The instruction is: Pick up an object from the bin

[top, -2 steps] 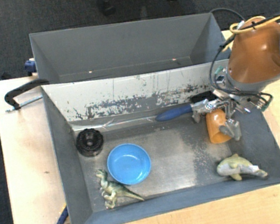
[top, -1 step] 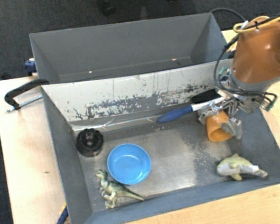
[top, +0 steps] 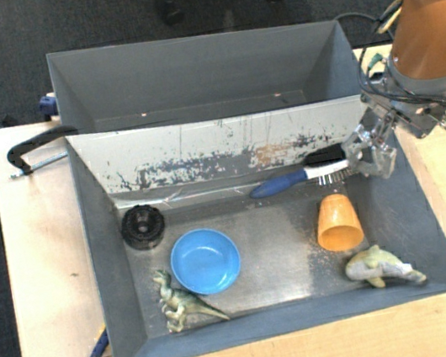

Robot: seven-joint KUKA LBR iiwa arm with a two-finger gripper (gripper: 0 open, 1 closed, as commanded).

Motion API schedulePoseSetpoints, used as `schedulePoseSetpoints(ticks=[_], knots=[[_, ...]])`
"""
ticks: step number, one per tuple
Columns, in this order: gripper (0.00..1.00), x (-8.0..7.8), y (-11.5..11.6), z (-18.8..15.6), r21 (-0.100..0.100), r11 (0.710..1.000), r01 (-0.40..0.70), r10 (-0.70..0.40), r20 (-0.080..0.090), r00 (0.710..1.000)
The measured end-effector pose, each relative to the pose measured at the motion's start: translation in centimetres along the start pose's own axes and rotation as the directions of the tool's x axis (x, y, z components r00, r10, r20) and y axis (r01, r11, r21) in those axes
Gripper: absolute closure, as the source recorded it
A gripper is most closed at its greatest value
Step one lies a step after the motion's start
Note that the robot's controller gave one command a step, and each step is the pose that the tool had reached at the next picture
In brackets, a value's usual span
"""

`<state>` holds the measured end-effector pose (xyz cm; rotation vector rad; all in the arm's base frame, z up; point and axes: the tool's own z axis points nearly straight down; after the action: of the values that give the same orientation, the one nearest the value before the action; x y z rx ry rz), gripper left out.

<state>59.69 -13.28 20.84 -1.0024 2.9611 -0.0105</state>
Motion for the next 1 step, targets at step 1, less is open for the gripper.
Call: schedulePoseSetpoints(ticks=[1], knots=[[1.0,3.4,1.45,0.69,-0.016,0.882,0.471,-0.471,-0.005,0.882]])
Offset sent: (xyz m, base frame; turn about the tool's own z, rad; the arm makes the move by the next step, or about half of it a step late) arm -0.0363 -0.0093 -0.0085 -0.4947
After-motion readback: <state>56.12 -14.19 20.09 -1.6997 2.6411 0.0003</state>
